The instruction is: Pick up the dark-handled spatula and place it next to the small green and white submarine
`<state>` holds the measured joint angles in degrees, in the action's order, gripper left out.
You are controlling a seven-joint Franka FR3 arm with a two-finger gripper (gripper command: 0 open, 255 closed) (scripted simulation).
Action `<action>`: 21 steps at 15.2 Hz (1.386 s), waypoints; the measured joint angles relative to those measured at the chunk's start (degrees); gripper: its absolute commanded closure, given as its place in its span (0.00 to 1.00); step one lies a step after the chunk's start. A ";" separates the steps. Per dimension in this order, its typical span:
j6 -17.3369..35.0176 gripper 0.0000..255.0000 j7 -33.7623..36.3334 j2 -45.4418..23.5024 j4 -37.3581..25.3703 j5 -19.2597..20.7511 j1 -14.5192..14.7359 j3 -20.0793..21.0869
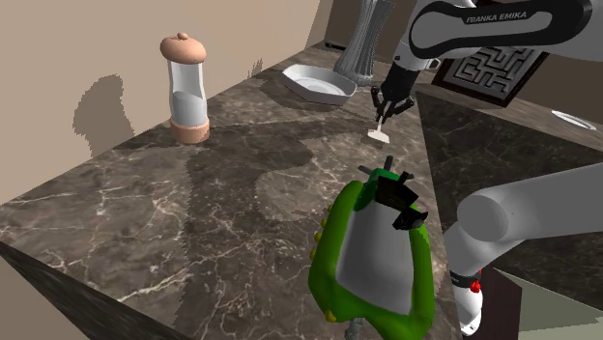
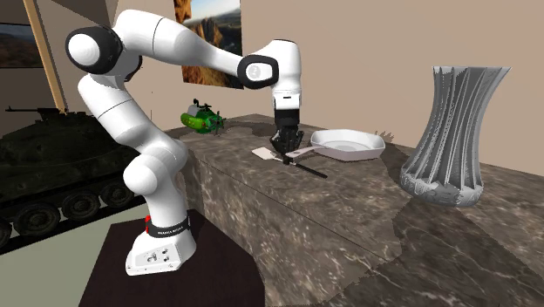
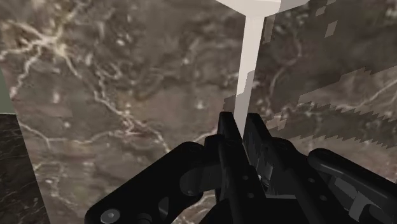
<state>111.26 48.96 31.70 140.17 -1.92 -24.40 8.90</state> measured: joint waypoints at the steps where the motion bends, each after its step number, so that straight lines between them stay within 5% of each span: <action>1: 0.00 1.00 0.00 0.00 0.00 0.00 0.00 0.00; 7: -0.43 1.00 -0.04 0.08 -0.36 0.02 -0.01 -0.04; 21: -10.82 1.00 -0.43 0.28 -10.57 0.37 -0.27 -0.64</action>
<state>100.44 48.53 31.98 129.60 -1.55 -24.67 8.26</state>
